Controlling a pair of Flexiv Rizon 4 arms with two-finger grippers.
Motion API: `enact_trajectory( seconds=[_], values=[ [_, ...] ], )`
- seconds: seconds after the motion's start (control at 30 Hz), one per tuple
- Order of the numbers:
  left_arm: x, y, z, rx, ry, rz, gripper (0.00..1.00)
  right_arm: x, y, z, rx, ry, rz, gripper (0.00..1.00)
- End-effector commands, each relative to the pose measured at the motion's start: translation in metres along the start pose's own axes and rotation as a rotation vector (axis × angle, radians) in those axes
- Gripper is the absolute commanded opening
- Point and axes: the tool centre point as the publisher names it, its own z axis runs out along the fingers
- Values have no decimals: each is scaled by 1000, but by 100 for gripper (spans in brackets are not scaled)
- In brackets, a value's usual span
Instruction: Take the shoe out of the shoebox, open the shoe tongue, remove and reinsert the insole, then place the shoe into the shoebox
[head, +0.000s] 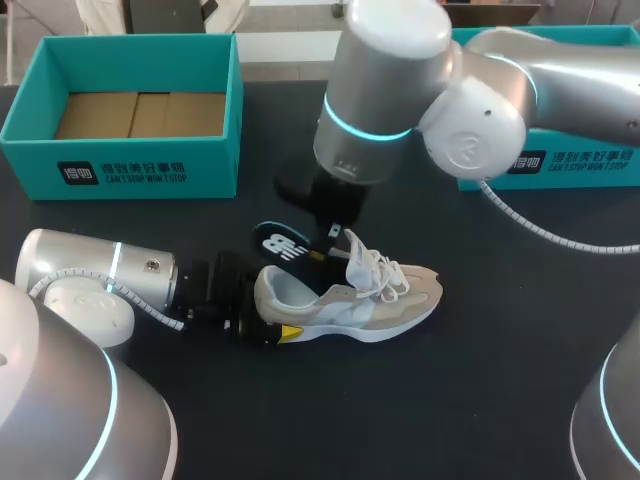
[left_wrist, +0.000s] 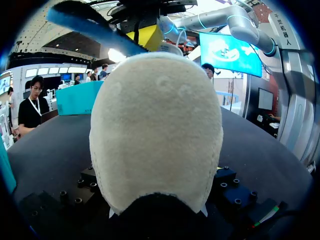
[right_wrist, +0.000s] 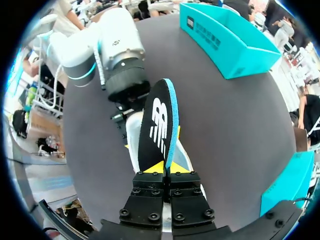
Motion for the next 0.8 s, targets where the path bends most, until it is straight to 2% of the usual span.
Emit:
enact_trajectory(
  seconds=[0.03,0.3,0.5,0.53,0.57,0.6,0.67,0.77,0.8],
  values=[
    [0,3,3,-1,0,0,0,-3,8,4,-25,95,-46,0],
    [0,3,3,-1,0,0,0,6,20,7,-72,230,-110,0],
    [0,3,3,-1,0,0,0,7,20,6,-107,295,-113,1],
    [0,3,3,-1,0,0,0,7,20,5,-110,315,-118,19],
    [0,3,3,-1,0,0,0,8,20,4,-125,335,-118,31],
    [0,3,3,-1,0,0,0,8,20,3,-134,358,-124,38],
    [0,3,3,-1,0,0,0,9,20,2,-155,414,-125,48],
    [0,3,3,-1,0,0,0,10,21,0,-180,493,-133,50],
    [0,3,3,-1,0,0,0,11,23,-1,-214,513,-133,51]
  ],
)
